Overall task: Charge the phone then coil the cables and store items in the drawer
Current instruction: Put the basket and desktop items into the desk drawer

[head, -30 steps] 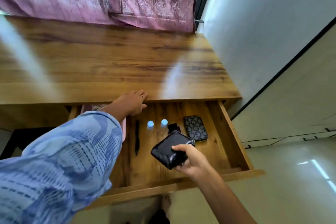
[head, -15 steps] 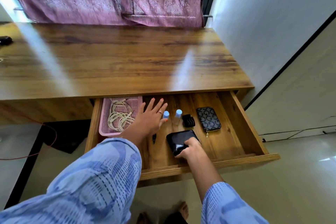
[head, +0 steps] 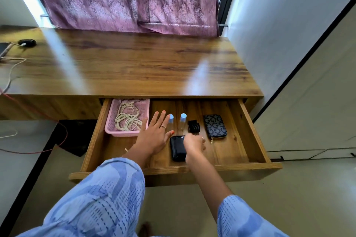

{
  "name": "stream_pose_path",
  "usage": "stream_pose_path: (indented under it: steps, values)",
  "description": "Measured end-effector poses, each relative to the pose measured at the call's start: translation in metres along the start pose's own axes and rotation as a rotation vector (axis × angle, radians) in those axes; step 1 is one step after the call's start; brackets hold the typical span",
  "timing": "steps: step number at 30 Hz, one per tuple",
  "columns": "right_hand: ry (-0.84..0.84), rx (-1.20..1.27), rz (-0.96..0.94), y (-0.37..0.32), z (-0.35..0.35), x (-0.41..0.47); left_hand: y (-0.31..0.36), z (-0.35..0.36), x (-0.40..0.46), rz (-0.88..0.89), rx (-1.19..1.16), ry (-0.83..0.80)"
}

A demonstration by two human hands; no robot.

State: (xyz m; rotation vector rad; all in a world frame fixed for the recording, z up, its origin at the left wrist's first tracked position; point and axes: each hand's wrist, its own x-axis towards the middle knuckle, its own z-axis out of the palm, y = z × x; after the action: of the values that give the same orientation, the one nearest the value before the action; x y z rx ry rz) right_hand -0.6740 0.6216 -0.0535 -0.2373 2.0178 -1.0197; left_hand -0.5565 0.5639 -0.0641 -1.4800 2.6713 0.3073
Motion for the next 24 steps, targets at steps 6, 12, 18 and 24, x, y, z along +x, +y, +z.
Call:
stream_pose_path:
  steps: [6,12,18,24]
  values:
    - [0.107,-0.944,-0.838,0.063,-0.028,0.002,0.011,0.038,-0.045,-0.112,-0.077,0.136]
    - [0.154,-1.007,-0.947,0.079,-0.032,0.019,0.013,0.056,-0.055,-0.22,-0.21,0.201]
    - [0.167,-1.039,-0.968,0.073,-0.026,0.028,0.008,0.058,-0.044,-0.232,-0.183,0.219]
    - [0.183,-1.02,-1.005,0.062,-0.018,0.045,0.001,0.054,-0.025,-0.215,-0.182,0.226]
